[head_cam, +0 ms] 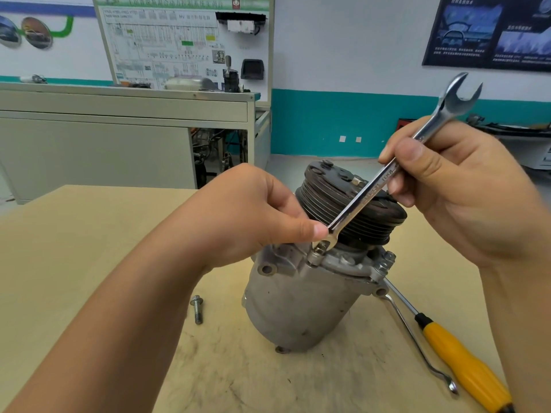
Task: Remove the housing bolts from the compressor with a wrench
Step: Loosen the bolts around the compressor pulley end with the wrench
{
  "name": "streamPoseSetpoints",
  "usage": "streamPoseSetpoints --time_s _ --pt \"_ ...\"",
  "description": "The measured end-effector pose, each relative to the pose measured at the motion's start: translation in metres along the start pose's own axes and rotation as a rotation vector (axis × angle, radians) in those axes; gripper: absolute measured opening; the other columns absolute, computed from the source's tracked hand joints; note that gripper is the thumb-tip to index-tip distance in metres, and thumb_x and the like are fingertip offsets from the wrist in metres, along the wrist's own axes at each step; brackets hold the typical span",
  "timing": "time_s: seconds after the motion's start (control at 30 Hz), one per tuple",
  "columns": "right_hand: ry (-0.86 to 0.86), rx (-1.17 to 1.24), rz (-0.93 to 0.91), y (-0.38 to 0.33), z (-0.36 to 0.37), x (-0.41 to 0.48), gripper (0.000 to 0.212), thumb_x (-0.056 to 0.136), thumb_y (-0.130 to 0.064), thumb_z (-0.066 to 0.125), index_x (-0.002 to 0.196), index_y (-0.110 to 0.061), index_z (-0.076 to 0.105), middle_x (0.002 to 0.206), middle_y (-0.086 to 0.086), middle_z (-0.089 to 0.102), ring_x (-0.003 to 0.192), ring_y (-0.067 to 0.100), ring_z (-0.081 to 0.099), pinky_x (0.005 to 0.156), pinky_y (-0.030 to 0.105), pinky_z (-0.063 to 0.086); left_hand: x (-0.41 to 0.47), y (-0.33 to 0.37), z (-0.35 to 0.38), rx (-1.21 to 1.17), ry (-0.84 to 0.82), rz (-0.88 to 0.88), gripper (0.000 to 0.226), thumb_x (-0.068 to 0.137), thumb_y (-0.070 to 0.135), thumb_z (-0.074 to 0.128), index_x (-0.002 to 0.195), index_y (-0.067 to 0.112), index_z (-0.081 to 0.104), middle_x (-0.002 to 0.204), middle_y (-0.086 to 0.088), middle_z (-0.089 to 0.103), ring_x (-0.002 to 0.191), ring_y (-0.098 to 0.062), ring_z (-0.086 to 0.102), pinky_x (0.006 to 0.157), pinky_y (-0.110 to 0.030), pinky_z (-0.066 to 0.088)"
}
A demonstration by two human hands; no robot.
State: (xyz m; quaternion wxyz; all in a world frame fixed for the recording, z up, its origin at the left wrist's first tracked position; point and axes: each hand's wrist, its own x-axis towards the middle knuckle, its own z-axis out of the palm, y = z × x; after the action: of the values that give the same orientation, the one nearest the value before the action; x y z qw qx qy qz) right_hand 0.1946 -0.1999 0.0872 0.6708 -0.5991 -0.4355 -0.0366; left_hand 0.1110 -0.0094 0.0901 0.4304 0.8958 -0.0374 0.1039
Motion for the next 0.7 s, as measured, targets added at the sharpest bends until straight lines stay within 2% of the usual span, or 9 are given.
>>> streamPoseSetpoints --time_s 0.17,0.23,0.37,0.57,0.7 --pt "0.009 -0.032 -0.017 -0.004 0.0005 -0.001 0.011 0.072 -0.032 0.066 0.075 -0.023 0.073 0.065 -0.002 0.064 0.056 0.009 0.057 0.046 0.017 0.041 0.0 -0.0003 0.0003 0.01 0.004 0.007 0.018 0.063 0.042 0.077 0.052 0.029 0.071 0.047 0.011 0.06 0.046 0.003 0.054 0.045 -0.005 0.037" --pt "0.019 -0.075 -0.031 -0.0051 0.0001 -0.0014 0.004 0.077 -0.025 0.072 0.074 -0.025 0.074 0.066 0.002 0.064 0.055 0.01 0.057 0.045 0.017 0.041 0.0004 -0.0007 0.0003 0.018 0.009 0.009 0.017 0.063 0.043 0.077 0.055 0.029 0.072 0.049 0.012 0.062 0.047 0.003 0.055 0.046 -0.005 0.038" --pt "0.067 -0.163 -0.051 -0.0057 0.0013 -0.0017 0.019 0.082 -0.017 0.059 0.074 -0.026 0.074 0.063 0.004 0.064 0.053 0.013 0.056 0.045 0.017 0.04 0.0008 -0.0021 0.0001 0.034 0.018 0.019 0.021 0.062 0.044 0.077 0.057 0.025 0.073 0.048 0.013 0.061 0.049 0.003 0.055 0.047 -0.005 0.039" --pt "0.069 -0.204 -0.053 -0.0088 0.0039 -0.003 0.012 0.078 -0.03 0.063 0.072 -0.026 0.073 0.056 -0.003 0.061 0.05 0.011 0.054 0.043 0.015 0.04 0.0005 -0.0018 0.0005 0.056 0.02 0.032 0.022 0.064 0.045 0.074 0.06 0.023 0.072 0.044 0.015 0.057 0.046 0.005 0.053 0.045 -0.004 0.037" --pt "0.124 -0.194 -0.063 -0.0073 0.0076 -0.0024 0.017 0.082 -0.02 0.059 0.069 -0.023 0.069 0.052 0.0 0.059 0.047 0.012 0.051 0.041 0.016 0.038 0.0002 -0.0017 0.0004 0.074 0.018 0.031 0.02 0.069 0.043 0.074 0.061 0.024 0.071 0.044 0.017 0.056 0.047 0.005 0.053 0.045 -0.003 0.036"
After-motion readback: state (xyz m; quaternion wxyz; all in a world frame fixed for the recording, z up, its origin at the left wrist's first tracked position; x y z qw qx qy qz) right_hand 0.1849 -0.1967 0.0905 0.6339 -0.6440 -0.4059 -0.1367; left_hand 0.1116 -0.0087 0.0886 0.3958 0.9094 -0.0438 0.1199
